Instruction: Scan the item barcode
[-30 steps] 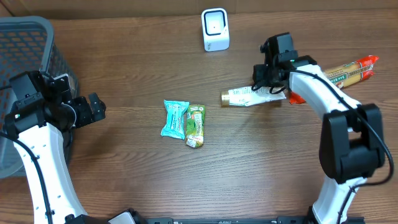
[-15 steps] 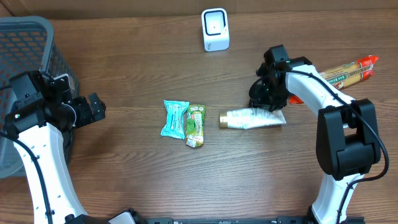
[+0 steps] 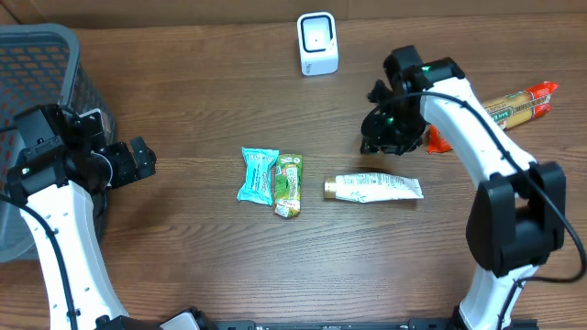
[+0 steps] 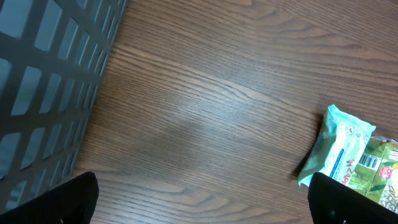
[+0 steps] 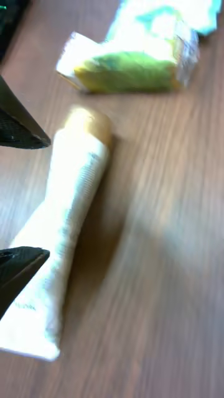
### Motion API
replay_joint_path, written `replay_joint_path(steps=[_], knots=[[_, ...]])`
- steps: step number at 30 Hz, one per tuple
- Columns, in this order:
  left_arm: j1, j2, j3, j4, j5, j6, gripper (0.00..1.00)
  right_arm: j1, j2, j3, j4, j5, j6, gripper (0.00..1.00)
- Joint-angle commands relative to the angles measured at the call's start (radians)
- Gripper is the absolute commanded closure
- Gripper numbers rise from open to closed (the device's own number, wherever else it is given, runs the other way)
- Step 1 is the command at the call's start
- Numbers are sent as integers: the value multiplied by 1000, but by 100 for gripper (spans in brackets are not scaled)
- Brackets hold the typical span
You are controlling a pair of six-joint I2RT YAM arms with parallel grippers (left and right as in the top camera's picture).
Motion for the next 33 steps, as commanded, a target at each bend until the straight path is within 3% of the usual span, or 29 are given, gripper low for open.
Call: replay_joint_path(steps=[1, 14, 22, 33], knots=[[-2, 9, 10, 0, -6, -20, 1, 110, -43, -6, -40, -3, -25, 48], [-2, 9, 10, 0, -6, -20, 0, 299, -43, -207, 40, 37, -49, 46], [-2, 9, 10, 0, -6, -20, 0, 313, -43, -342, 244, 46, -81, 45], [-2, 9, 10, 0, -6, -20, 0, 283, -43, -368, 566, 275, -79, 44]])
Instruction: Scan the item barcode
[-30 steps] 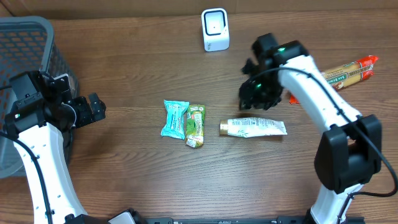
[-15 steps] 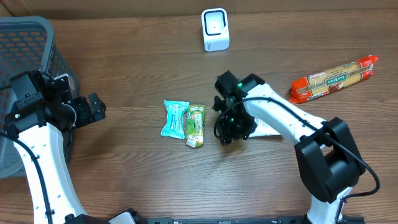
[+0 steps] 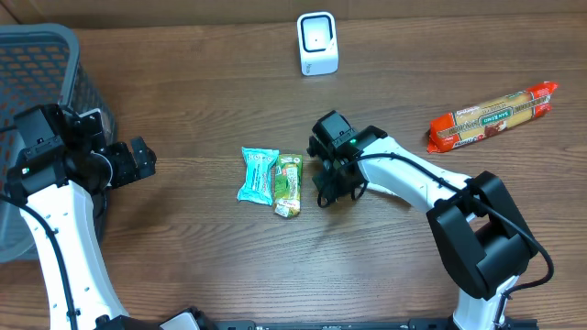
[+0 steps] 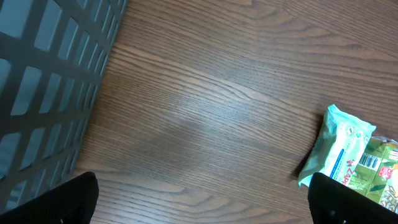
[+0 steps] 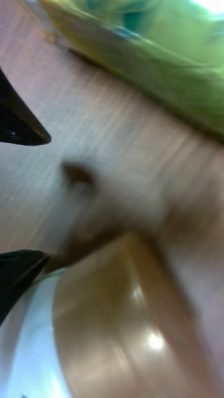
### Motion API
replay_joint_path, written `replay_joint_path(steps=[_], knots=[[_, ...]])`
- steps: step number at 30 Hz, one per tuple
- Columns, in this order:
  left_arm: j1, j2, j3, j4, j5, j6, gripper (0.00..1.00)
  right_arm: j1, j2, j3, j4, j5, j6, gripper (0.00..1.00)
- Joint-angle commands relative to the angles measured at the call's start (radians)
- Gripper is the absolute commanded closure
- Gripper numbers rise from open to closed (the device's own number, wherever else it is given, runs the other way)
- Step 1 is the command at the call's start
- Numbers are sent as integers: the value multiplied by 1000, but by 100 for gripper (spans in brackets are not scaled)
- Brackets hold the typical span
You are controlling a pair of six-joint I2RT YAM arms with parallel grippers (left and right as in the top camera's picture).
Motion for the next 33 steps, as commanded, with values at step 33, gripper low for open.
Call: replay_joint_path(steps=[33], knots=[[-2, 8, 10, 0, -6, -20, 0, -303, -143, 374, -187, -60, 100, 23]])
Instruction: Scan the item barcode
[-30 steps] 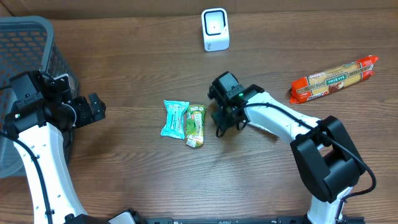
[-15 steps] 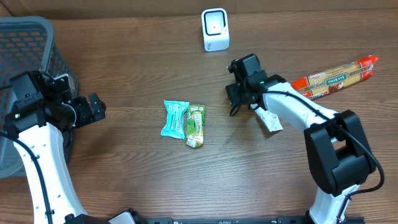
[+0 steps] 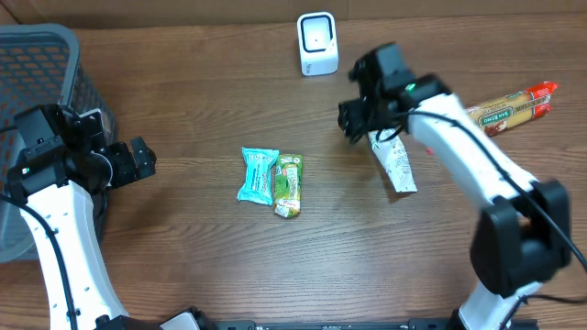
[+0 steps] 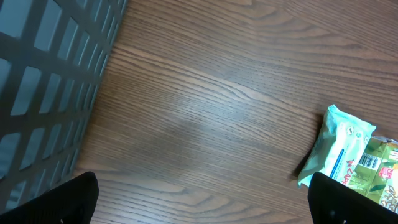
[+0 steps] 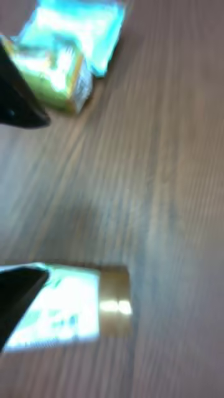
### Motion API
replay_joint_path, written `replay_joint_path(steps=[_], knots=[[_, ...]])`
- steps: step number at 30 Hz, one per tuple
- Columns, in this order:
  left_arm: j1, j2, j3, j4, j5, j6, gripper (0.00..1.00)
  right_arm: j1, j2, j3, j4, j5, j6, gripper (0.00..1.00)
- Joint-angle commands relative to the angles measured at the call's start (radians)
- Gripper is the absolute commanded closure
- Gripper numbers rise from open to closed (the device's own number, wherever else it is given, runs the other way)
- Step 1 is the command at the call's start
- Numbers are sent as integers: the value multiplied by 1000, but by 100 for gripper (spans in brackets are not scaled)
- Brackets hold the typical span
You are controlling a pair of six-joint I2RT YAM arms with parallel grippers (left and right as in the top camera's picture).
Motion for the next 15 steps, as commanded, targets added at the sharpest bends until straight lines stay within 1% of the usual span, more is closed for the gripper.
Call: replay_joint_path(steps=[1, 4, 6, 15], knots=[[-2, 8, 10, 0, -5, -20, 0, -86, -71, 84, -120, -22, -12, 21], [-2, 8, 10, 0, -5, -20, 0, -156, -58, 44, -206, -30, -56, 20], [-2, 8, 10, 0, -5, -20, 0, -184, -48, 7, -217, -53, -67, 20], [-2, 8, 10, 0, -5, -20, 0, -197, -37, -223, -55, -58, -85, 20]])
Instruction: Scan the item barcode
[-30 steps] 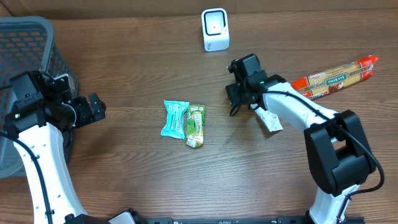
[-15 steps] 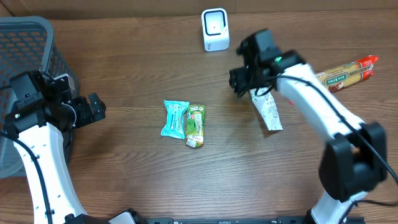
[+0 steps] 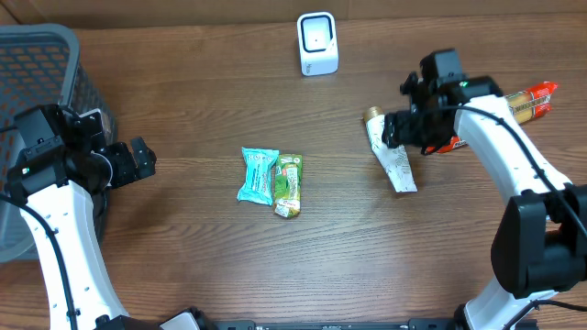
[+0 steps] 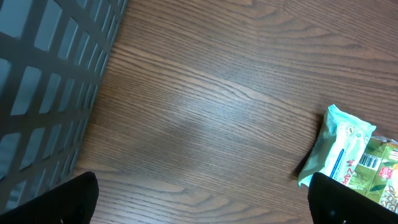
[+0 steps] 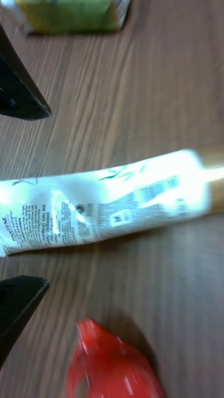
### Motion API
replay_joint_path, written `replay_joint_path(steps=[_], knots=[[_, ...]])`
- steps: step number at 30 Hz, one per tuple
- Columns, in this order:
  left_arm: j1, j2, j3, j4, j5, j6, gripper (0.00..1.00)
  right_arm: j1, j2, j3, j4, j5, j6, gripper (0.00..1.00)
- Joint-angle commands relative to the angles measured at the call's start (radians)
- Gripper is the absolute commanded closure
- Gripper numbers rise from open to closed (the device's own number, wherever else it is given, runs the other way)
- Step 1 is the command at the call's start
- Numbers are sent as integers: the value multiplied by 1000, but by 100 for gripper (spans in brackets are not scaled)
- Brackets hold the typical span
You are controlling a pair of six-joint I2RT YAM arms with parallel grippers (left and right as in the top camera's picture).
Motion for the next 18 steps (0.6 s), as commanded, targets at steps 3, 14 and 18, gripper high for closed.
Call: replay_joint_path(steps=[3, 14, 18], knots=[[-2, 8, 10, 0, -5, -20, 0, 2, 3, -111, 91, 3, -16, 20], [-2, 8, 10, 0, -5, -20, 0, 2, 5, -280, 277, 4, -16, 19], [-2, 8, 10, 0, -5, -20, 1, 3, 5, -327, 355, 1, -15, 23]])
